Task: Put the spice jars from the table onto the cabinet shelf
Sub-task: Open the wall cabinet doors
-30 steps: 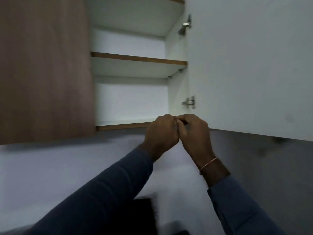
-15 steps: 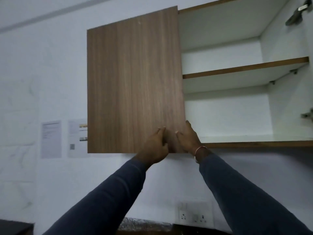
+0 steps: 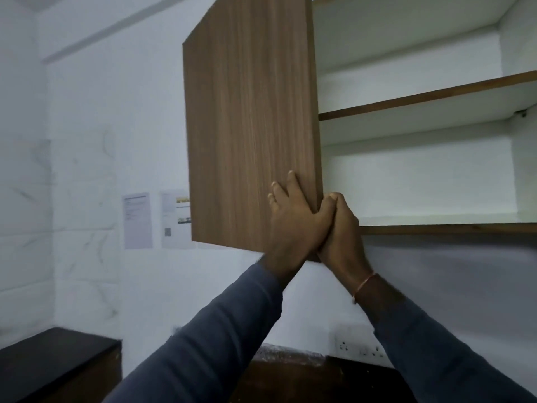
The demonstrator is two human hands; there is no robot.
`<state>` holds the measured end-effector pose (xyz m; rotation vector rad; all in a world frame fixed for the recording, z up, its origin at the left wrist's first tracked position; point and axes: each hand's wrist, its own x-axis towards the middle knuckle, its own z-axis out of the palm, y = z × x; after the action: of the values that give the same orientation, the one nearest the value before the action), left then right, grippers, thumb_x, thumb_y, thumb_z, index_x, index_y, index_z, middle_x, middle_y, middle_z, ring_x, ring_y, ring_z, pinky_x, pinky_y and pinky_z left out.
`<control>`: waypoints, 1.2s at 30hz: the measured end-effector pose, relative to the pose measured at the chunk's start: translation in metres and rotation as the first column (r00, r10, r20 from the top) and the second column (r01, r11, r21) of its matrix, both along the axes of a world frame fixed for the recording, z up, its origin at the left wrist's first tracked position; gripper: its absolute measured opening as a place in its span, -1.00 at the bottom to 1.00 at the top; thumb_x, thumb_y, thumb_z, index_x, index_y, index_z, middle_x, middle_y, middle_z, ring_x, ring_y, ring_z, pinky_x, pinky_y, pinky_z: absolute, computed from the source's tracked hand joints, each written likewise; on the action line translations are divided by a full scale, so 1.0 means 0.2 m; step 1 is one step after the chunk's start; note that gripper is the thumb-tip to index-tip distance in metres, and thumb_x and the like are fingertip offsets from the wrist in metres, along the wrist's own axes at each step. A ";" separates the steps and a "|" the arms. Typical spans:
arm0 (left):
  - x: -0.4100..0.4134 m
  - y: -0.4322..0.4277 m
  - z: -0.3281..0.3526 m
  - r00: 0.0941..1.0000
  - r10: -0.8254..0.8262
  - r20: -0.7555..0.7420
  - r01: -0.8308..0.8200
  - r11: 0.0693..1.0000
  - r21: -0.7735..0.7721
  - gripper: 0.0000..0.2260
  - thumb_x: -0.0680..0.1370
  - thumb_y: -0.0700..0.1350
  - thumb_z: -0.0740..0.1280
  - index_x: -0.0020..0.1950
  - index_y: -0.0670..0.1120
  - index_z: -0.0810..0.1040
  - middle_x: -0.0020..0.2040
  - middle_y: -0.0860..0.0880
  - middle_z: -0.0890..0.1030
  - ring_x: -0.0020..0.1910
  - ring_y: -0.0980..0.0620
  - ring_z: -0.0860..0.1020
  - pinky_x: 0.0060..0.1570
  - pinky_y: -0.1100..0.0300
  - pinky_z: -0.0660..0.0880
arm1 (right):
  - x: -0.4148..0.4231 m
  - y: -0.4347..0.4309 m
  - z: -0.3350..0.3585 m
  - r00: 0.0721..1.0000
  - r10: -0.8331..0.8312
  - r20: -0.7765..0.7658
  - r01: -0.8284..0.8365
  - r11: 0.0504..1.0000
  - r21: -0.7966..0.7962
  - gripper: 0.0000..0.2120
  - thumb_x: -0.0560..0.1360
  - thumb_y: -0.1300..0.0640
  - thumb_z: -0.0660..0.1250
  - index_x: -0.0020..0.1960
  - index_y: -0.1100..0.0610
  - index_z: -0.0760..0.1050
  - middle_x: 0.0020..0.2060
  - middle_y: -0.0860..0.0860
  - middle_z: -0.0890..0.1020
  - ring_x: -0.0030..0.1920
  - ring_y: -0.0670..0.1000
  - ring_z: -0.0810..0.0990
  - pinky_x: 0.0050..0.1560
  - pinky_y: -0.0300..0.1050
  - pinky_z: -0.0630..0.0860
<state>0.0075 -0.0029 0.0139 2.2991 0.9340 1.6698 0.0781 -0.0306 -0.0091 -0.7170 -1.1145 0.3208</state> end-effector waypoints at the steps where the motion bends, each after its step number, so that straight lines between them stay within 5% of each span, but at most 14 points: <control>1: -0.08 -0.03 0.01 0.999 -0.001 0.041 0.000 1.000 0.018 -0.26 0.51 0.29 0.18 0.55 0.01 -0.04 0.54 -0.18 0.14 0.50 -0.20 0.17 0.43 -0.16 0.23 | -0.09 -0.03 0.00 0.999 0.017 -0.036 -0.016 0.999 0.030 -0.63 0.59 0.00 0.15 -0.17 0.23 0.56 -0.29 0.04 0.65 -0.20 -0.06 0.63 -0.13 -0.09 0.58; 5: -0.45 -0.11 0.06 0.994 0.044 0.102 -0.052 0.996 0.075 -0.31 0.51 0.25 0.21 0.54 0.03 0.06 0.23 -0.04 0.55 0.09 0.05 0.58 0.13 0.10 0.54 | -0.39 -0.07 -0.07 0.898 -0.303 0.319 0.216 0.936 0.278 -0.85 0.48 0.10 0.37 0.01 0.13 0.52 -0.17 -0.05 0.67 -0.17 -0.15 0.65 -0.21 -0.16 0.62; 8: -0.74 -0.19 0.07 0.990 0.059 0.128 -0.070 0.995 0.077 -0.54 0.57 0.09 0.24 0.45 0.04 0.31 -0.02 0.12 0.65 -0.13 0.21 0.63 -0.09 0.30 0.58 | -0.64 -0.03 -0.08 0.912 -0.232 0.337 0.116 0.937 0.329 -0.74 0.41 0.21 0.44 0.09 0.11 0.53 -0.09 -0.05 0.66 -0.13 -0.12 0.65 -0.21 -0.13 0.62; 11: -0.98 -0.21 0.05 0.970 0.137 0.201 -0.164 0.978 0.125 -0.86 0.57 -0.06 0.27 0.08 0.02 0.57 -0.20 0.13 0.66 -0.25 0.24 0.63 -0.27 0.43 0.53 | -0.91 0.04 -0.10 0.940 -0.028 0.339 -0.073 0.957 0.282 -0.63 0.41 0.05 0.38 0.19 0.03 0.42 0.02 -0.04 0.61 -0.07 -0.12 0.63 -0.16 -0.19 0.60; 14: -1.22 -0.17 0.04 0.917 0.267 0.295 -0.307 0.947 0.094 -0.89 0.53 -0.10 0.31 -0.18 -0.06 0.57 -0.33 0.04 0.61 -0.36 0.16 0.57 -0.36 0.31 0.51 | -1.16 0.09 -0.08 0.925 0.031 0.379 -0.115 0.973 0.202 -0.59 0.38 -0.04 0.32 0.17 -0.02 0.31 -0.02 -0.05 0.61 -0.13 -0.10 0.61 -0.29 -0.39 0.46; 19: -1.64 -0.01 0.03 0.862 0.297 0.411 -0.299 0.952 -0.062 -0.90 0.46 -0.04 0.42 -0.12 -0.06 0.65 -0.18 -0.03 0.69 -0.18 -0.02 0.68 -0.12 -0.10 0.64 | -1.55 0.22 -0.02 0.860 0.058 0.507 -0.099 0.994 0.055 -0.57 0.37 0.03 0.42 0.10 0.03 0.26 0.00 -0.01 0.60 -0.07 0.08 0.61 -0.22 -0.12 0.45; 27: -2.08 0.34 0.02 0.773 0.398 0.494 -0.324 0.917 -0.232 -0.75 0.46 0.01 0.44 -0.13 -0.19 0.63 -0.19 -0.15 0.69 -0.14 -0.15 0.68 -0.13 -0.04 0.64 | -1.98 0.54 0.03 0.808 0.097 0.581 -0.077 0.995 -0.058 -0.65 0.37 0.09 0.41 0.05 0.10 0.33 0.02 0.04 0.57 -0.08 0.12 0.54 -0.17 -0.14 0.35; 30: -2.12 0.42 0.00 0.743 0.473 0.474 -0.431 0.879 -0.202 -0.72 0.48 0.05 0.39 -0.07 -0.19 0.59 -0.14 -0.10 0.67 -0.12 -0.09 0.66 -0.07 -0.03 0.62 | -2.04 0.62 0.03 0.786 0.078 0.613 -0.065 0.997 -0.043 -0.74 0.44 0.16 0.36 0.05 0.12 0.35 0.02 0.06 0.56 -0.05 0.13 0.55 -0.12 -0.09 0.43; 33: -2.07 0.44 -0.01 0.706 0.509 0.492 -0.528 0.841 -0.114 -0.66 0.50 -0.04 0.37 0.21 -0.14 0.45 -0.01 -0.04 0.61 0.01 -0.05 0.62 0.04 0.04 0.56 | -2.03 0.66 0.01 0.777 0.036 0.629 -0.064 0.998 0.023 -0.89 0.52 0.17 0.26 -0.08 0.06 0.31 -0.05 0.07 0.56 -0.14 0.09 0.50 -0.15 -0.07 0.42; 36: -1.98 0.46 -0.05 0.710 0.571 0.412 -0.654 0.752 0.083 -0.42 0.47 -0.19 0.30 0.47 -0.14 0.21 0.37 -0.16 0.40 0.37 -0.10 0.39 0.38 0.02 0.33 | -1.95 0.69 -0.02 0.768 0.076 0.636 -0.113 0.993 0.018 -0.82 0.54 0.12 0.19 -0.21 0.03 0.26 -0.12 0.10 0.54 -0.21 0.08 0.43 -0.20 -0.03 0.39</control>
<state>-0.3879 0.0895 0.0049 1.7550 1.6148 2.4700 -0.3115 0.1079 -0.0127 -0.7411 -1.8082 0.1237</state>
